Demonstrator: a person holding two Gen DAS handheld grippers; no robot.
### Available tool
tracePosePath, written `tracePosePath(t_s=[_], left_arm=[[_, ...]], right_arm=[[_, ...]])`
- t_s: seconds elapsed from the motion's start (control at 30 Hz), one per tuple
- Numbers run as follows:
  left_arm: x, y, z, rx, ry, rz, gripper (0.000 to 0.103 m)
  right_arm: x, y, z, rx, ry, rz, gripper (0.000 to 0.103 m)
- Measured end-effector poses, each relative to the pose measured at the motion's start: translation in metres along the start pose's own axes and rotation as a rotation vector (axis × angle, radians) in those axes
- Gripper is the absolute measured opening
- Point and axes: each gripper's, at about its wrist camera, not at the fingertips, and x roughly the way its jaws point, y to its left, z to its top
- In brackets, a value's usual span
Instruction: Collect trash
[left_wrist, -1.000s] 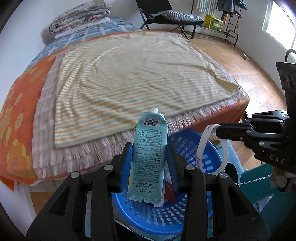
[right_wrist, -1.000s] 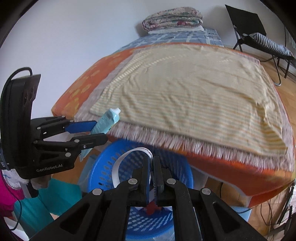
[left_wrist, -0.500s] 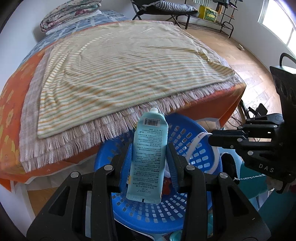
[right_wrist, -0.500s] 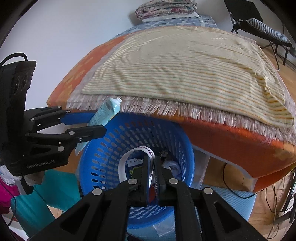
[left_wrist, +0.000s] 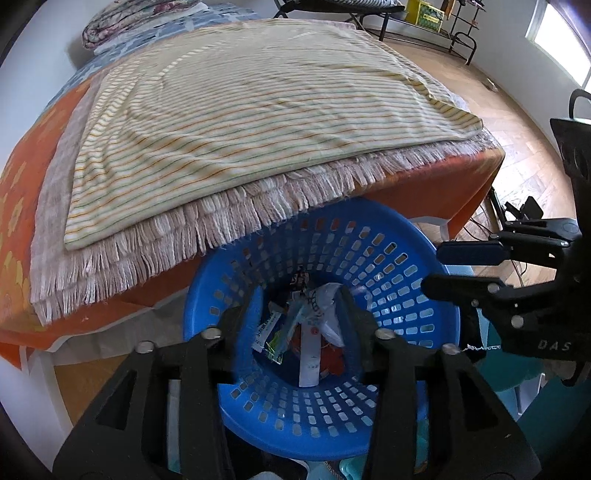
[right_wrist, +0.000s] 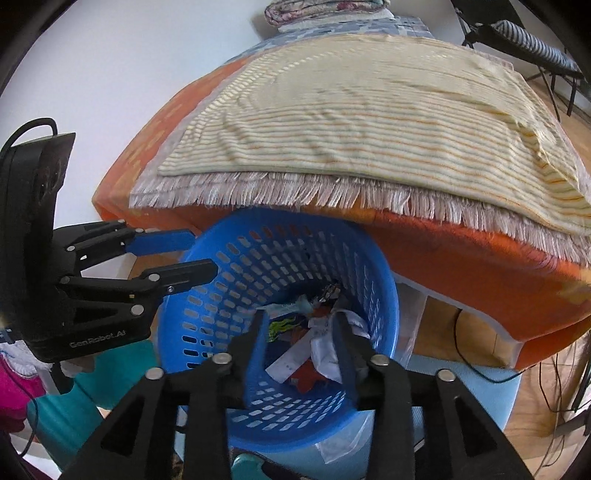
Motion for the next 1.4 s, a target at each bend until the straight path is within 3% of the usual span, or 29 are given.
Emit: tracePosePath(t_s=[0.17,0.23,0.43,0.53,0.8,0.93,1.4], left_arm=[[0.0,0.003,0.0,-0.012,-0.004,0.008,0.052],[-0.001,0.006,0.0,-0.018,-0.006,0.011,0.058],[-0.008,0.011,0.004,-0.042,-0.025,0.021,0.059],[-0.013,0.016,0.008,-0.065,-0.042,0.029,0.068],[-0.033,0.025,0.024,-0.116,-0.107,0.051,0.071],[-0.048,0.029,0.034,-0.134,-0.155,0.06,0.08],[-0.086,0.028,0.066,-0.127,-0.255,0.079,0.081]], right_arm=[[-0.001,0.0,0.0,0.003,-0.006,-0.018,0.056],[-0.003,-0.001,0.001,0.006,-0.014,-0.031,0.064],[-0.011,0.0,0.004,0.005,-0.039,-0.067,0.083],[-0.014,0.001,0.007,0.001,-0.053,-0.084,0.085],[-0.025,0.004,0.017,0.002,-0.094,-0.105,0.09],[-0.031,0.005,0.022,-0.002,-0.119,-0.115,0.092],[-0.055,0.008,0.05,-0.024,-0.175,-0.136,0.092]])
